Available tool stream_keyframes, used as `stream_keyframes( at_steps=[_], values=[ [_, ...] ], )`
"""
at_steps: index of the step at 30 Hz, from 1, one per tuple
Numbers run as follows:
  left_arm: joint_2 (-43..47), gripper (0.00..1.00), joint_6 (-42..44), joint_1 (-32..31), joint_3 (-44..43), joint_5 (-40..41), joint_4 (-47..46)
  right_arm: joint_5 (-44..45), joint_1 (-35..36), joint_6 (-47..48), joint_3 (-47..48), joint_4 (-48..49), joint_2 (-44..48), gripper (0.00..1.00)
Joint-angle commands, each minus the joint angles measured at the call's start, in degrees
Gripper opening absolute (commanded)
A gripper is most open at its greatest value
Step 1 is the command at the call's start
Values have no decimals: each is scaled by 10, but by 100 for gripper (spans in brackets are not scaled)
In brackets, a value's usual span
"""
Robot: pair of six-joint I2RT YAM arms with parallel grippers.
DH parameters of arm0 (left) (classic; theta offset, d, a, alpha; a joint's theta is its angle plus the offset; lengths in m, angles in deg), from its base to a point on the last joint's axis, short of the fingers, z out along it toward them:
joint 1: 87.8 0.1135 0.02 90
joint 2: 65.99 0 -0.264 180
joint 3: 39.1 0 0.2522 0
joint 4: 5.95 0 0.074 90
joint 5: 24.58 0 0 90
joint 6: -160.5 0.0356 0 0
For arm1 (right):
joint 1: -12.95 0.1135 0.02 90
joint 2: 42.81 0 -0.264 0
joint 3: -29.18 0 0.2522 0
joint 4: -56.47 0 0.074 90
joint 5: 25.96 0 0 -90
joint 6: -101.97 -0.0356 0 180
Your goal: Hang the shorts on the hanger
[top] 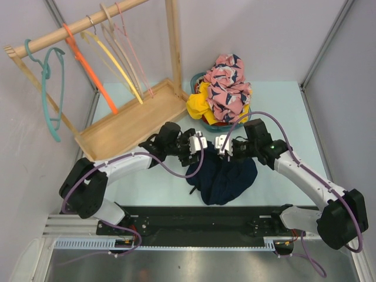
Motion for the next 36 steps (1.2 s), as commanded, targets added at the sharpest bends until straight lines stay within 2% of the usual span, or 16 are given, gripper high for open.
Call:
stream_keyframes(
  at_steps=[1, 5, 6, 7, 9, 10, 11, 12, 13, 16, 17, 20, 21, 24, 30, 36],
  values=[
    [-15, 84, -2, 2, -31, 4, -24, -31, -2, 31, 4, 8, -1, 0],
    [-92, 80, -19, -4, -91, 34, -36, -35, 1, 38, 4, 1, -3, 2],
    [-114, 77, -13, -7, -100, 35, -27, -32, 5, 37, 4, -2, -1, 6],
    [-125, 75, -9, -9, -119, 39, -18, -29, 10, 38, 4, -5, 1, 20],
    [-157, 54, -5, -9, -155, 49, 27, -18, 17, 45, 4, -37, 15, 36],
    [-166, 42, -12, -9, -170, 68, 41, -17, 27, 56, 3, -53, 22, 56],
    [-179, 17, -27, -4, -185, 77, 78, -4, 37, 60, 3, -73, 39, 70],
    [-191, 5, -35, -2, -219, 83, 99, 2, 50, 60, 3, -110, 48, 83],
    [-211, 0, -46, 1, -232, 91, 118, 11, 65, 53, 2, -126, 56, 87],
    [-231, 0, -86, 7, -251, 93, 150, 50, 158, 12, -2, -147, 83, 88],
    [-232, 0, -91, 7, -253, 95, 157, 64, 217, 0, -2, -144, 85, 88],
    [-246, 0, -116, 7, -261, 96, 174, 106, 312, -35, -3, -127, 68, 83],
    [-248, 0, -120, 7, -267, 98, 181, 110, 365, -44, -3, -119, 49, 80],
    [-252, 0, -138, 10, -268, 95, 192, 128, 431, -74, -9, -85, 5, 75],
    [-244, 0, -146, 14, -253, 92, 197, 184, 479, -70, -52, 22, -69, 68],
    [-233, 1, -145, 18, -243, 92, 199, 258, 452, -85, -52, 59, -149, 64]
  ],
)
